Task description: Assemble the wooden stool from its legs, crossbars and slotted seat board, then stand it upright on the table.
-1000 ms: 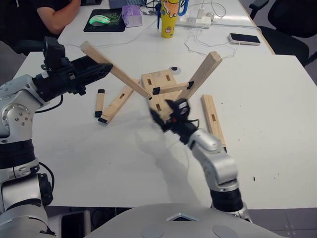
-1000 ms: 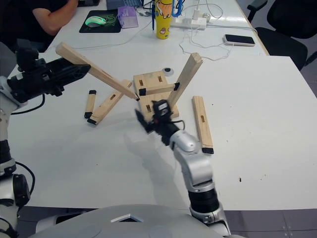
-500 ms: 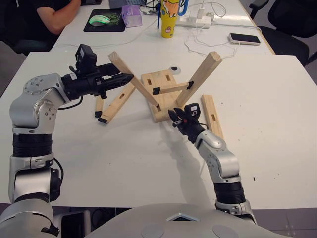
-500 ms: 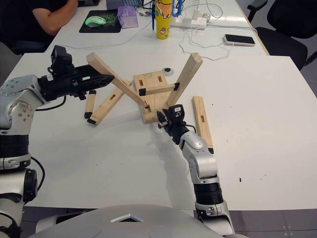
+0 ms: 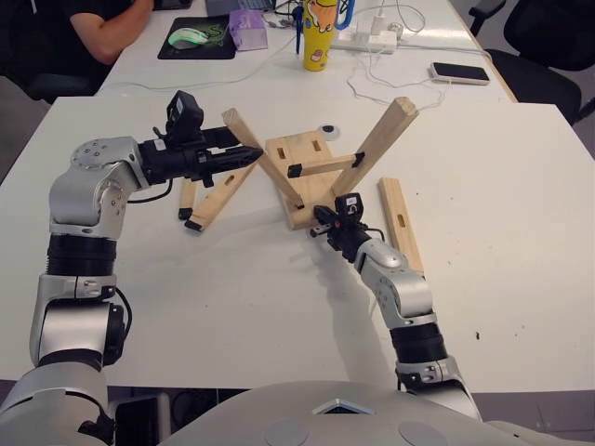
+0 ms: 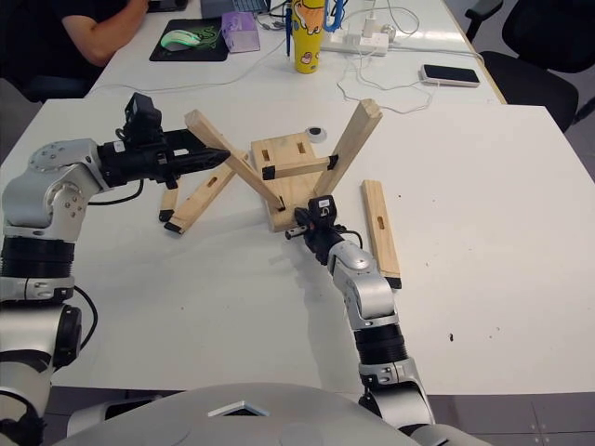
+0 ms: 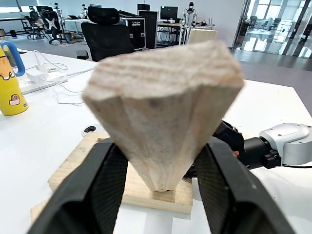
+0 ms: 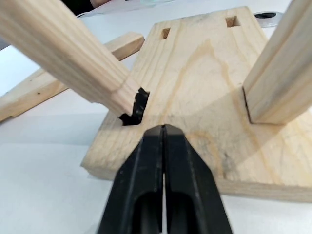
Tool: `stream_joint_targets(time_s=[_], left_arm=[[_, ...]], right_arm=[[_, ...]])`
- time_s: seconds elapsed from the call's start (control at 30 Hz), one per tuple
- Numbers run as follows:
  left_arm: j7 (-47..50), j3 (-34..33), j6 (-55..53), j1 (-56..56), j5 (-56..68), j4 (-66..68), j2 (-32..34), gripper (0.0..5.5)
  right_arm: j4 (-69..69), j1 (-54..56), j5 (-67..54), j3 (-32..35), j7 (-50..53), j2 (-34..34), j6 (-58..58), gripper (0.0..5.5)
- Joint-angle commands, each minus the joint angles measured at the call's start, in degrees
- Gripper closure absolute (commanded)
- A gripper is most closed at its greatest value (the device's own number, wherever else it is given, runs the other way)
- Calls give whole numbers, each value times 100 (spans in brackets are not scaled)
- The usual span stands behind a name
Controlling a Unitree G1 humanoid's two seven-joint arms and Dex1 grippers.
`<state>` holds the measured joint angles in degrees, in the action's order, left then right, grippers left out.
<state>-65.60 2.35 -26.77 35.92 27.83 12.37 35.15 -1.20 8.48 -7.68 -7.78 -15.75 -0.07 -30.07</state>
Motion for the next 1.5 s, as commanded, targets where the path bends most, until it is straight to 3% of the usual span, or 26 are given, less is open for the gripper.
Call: stream_joint_targets(time_s=[0.03, 0.33, 0.7, 0.87, 1.37, 1.5], left_arm=[[-244, 277, 3, 140, -274, 163, 38, 347], [-557, 866, 7, 792, -735, 191, -122, 347], [-426, 1290, -199, 606, -1144, 406, -318, 347], [-416, 1246, -1009, 576, -615, 299, -737, 347], [-470, 2368, -170, 176, -1693, 165, -502, 347], [-426, 2265, -207, 181, -1507, 575, -725, 347]], right_arm=[[198, 10, 88, -75, 102, -41, -255, 550], [308, -2, 145, -154, 205, -135, -808, 550], [448, 36, 53, -235, 106, -178, -1061, 550], [448, 14, 103, -392, 76, -247, -1048, 550], [847, 6, -392, 92, 85, -86, -1289, 550], [920, 4, -405, 13, -14, -140, -1242, 550]])
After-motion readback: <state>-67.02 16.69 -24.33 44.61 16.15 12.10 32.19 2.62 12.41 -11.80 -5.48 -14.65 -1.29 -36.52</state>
